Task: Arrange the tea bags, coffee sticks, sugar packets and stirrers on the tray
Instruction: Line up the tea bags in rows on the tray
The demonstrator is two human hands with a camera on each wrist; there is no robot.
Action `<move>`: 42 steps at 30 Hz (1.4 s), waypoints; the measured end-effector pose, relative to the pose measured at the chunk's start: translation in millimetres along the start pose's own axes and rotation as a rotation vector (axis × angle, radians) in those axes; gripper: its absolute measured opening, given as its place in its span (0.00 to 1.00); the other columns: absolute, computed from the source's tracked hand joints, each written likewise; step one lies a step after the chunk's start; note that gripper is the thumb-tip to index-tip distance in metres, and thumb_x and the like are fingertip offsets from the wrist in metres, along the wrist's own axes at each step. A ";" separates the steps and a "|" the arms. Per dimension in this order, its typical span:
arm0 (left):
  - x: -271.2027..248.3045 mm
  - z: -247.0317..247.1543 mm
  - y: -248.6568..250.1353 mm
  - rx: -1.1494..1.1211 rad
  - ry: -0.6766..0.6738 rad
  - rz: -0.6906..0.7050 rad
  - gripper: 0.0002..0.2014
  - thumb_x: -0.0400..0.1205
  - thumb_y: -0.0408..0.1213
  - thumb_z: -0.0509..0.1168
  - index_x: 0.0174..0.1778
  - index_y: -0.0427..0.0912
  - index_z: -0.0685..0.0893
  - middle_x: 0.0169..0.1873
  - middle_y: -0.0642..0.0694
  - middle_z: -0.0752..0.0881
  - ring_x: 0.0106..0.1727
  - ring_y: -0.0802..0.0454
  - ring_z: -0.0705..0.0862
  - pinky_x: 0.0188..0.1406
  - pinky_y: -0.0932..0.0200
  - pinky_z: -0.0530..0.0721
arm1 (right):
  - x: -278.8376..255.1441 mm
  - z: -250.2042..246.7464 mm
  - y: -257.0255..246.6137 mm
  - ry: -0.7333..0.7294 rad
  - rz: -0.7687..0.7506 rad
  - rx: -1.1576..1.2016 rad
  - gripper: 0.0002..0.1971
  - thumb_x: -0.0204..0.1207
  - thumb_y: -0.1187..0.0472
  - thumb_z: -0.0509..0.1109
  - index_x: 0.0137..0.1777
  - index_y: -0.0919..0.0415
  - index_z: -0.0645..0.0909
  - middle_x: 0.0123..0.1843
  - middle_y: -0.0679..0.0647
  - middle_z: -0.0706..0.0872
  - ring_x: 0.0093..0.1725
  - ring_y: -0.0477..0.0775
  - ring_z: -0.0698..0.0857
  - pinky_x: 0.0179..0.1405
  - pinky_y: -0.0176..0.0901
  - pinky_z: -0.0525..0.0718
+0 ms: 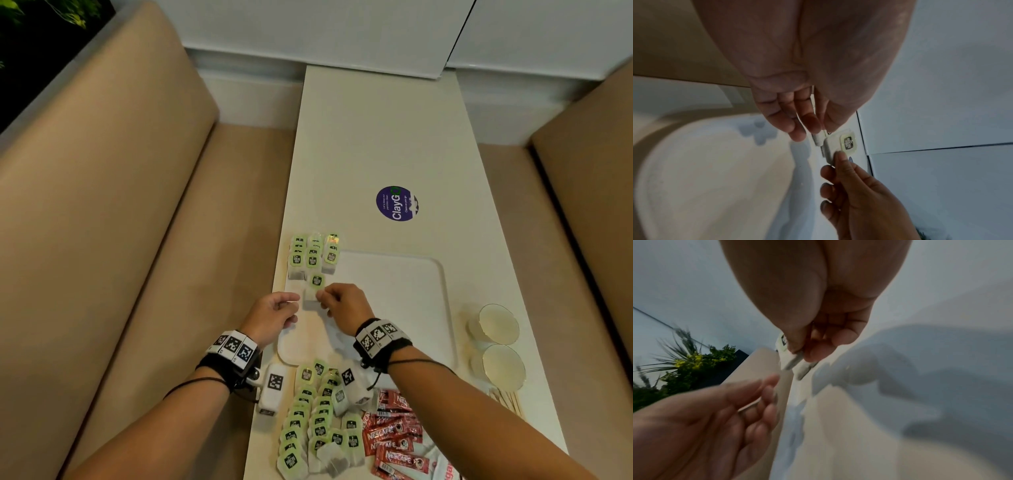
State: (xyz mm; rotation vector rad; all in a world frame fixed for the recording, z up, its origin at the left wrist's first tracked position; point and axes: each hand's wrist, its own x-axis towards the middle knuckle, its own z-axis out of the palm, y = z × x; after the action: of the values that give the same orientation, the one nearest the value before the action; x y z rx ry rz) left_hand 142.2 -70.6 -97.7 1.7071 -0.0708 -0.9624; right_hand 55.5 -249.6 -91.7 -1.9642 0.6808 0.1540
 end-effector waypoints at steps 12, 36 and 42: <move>-43.3 1.8 -24.1 0.371 -0.124 0.085 0.04 0.85 0.36 0.68 0.52 0.49 0.87 0.33 0.53 0.80 0.34 0.60 0.80 0.41 0.63 0.81 | 57.8 -18.8 6.6 0.141 0.179 -0.139 0.14 0.81 0.53 0.73 0.34 0.56 0.86 0.32 0.51 0.87 0.35 0.54 0.85 0.38 0.42 0.81; -70.9 6.3 -49.9 0.846 -0.199 0.028 0.22 0.81 0.52 0.70 0.69 0.50 0.79 0.47 0.57 0.84 0.55 0.56 0.85 0.62 0.54 0.84 | -99.5 -35.9 42.1 -0.171 0.026 -0.496 0.13 0.84 0.47 0.67 0.51 0.54 0.88 0.48 0.47 0.90 0.47 0.48 0.86 0.54 0.47 0.86; -75.3 16.2 -43.8 0.803 -0.223 0.072 0.25 0.76 0.49 0.78 0.67 0.50 0.80 0.44 0.52 0.85 0.49 0.54 0.86 0.58 0.51 0.86 | -124.9 -36.7 44.8 -0.221 0.062 -0.709 0.18 0.84 0.41 0.65 0.45 0.54 0.84 0.38 0.47 0.86 0.39 0.47 0.85 0.39 0.40 0.79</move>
State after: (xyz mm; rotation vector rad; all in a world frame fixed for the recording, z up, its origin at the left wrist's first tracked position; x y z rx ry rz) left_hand 64.0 -29.2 -92.9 2.2813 -0.7449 -1.1509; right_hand -78.6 -246.6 -60.6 -2.5416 0.5837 0.7214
